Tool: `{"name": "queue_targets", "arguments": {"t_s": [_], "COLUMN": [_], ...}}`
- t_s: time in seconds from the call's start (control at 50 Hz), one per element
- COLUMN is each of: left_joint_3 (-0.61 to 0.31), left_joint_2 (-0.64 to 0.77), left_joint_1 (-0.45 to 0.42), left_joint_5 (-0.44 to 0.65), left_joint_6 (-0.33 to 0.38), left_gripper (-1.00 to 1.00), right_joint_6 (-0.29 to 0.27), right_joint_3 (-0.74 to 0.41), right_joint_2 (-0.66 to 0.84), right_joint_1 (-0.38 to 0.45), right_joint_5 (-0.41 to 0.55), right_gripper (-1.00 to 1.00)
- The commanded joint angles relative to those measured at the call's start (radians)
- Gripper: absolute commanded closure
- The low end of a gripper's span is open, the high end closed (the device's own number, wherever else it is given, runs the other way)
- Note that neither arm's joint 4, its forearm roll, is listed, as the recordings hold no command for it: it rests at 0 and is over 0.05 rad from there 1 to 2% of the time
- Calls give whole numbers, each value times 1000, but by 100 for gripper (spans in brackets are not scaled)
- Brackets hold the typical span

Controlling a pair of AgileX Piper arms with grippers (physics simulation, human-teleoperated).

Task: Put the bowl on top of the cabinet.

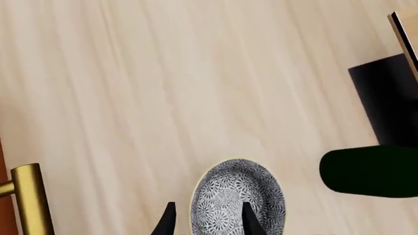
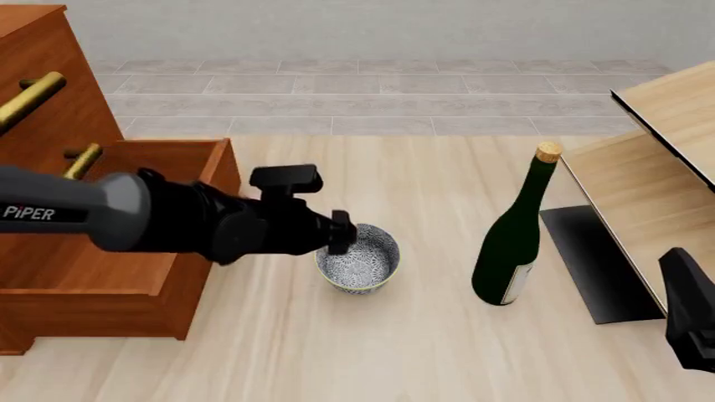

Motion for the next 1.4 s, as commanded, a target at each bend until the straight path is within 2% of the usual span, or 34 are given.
{"name": "queue_targets", "arguments": {"t_s": [0.02, 1.38, 1.4], "left_joint_3": [12, 45, 46], "left_joint_2": [20, 108, 108], "left_joint_1": [-9, -19, -20], "left_joint_5": [-20, -104, -106], "left_joint_6": [-17, -46, -48], "left_gripper": [-100, -100, 100], "right_joint_6": [3, 5, 5], "right_joint_3": [-2, -4, -6], "right_joint_2": [0, 0, 0], "right_joint_1": [-2, -8, -8], "right_joint_5": [0, -3, -1], "right_gripper": [-100, -100, -100]}}
